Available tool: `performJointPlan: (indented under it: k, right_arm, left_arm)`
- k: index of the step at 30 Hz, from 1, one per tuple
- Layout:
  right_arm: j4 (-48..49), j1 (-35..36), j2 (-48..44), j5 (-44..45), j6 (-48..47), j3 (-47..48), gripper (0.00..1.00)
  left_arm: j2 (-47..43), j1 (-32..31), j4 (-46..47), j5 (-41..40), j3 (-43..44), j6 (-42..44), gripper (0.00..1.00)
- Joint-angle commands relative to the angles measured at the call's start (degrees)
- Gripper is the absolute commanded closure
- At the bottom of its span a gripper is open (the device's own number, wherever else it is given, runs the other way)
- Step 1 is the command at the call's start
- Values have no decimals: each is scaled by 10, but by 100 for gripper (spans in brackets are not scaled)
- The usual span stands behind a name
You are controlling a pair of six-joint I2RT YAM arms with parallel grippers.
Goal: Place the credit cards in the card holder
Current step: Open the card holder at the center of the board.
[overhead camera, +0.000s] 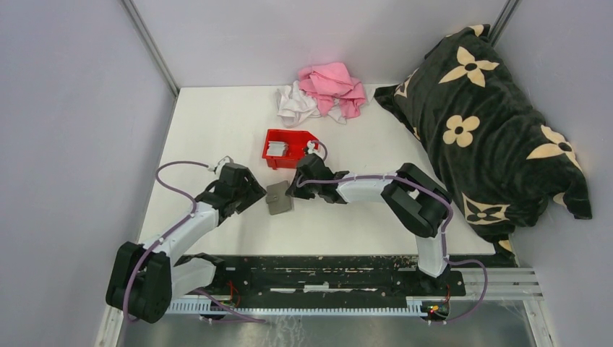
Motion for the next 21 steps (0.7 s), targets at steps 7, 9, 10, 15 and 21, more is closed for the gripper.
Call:
performJointPlan:
  k: [7, 9, 10, 15, 21]
  right_arm:
    - [-60, 7, -36, 13, -55, -12, 99]
    - [-63, 11, -42, 21, -61, -11, 99]
    - [-64, 13, -45, 23, -63, -11, 99]
    - [-64, 14, -52, 25, -66, -14, 99]
    - [-62, 14, -60, 22, -67, -22, 99]
  left_arm:
    - [71, -57, 13, 15, 72, 40, 29]
    - [91, -74, 6, 15, 87, 48, 29]
    - [99, -82, 1, 13, 96, 52, 29]
    - [135, -120, -33, -10, 136, 66, 29]
    - [172, -139, -71, -35, 161, 71, 29]
